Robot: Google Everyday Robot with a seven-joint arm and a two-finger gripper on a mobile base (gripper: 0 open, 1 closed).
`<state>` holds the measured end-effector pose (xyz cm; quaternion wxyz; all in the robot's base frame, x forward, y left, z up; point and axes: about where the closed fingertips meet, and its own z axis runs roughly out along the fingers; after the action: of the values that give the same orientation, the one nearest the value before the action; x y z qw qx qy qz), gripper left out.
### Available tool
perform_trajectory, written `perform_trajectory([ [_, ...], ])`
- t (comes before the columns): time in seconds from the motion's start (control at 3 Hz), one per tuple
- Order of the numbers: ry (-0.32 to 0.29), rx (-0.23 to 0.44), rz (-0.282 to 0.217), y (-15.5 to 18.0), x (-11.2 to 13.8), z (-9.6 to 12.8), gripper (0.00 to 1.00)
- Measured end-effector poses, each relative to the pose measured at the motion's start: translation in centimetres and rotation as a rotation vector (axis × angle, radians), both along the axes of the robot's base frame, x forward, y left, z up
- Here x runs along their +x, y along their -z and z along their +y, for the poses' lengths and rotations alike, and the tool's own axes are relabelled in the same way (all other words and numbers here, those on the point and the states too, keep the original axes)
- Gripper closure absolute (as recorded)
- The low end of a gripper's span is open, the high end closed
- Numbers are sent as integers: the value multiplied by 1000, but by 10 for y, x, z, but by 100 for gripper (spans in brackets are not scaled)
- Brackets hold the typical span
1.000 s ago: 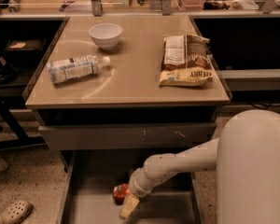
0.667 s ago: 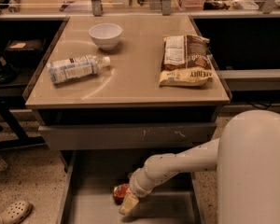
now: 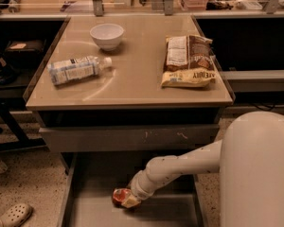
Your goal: Pick coke can from middle drawer and place on counter
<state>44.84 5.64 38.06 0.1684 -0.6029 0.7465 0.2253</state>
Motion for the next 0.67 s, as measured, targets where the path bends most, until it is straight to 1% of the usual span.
perform_trajectory([
  [0.33, 0, 0, 0, 0, 0, 0, 88],
  [0.67, 0, 0, 0, 0, 0, 0, 100],
])
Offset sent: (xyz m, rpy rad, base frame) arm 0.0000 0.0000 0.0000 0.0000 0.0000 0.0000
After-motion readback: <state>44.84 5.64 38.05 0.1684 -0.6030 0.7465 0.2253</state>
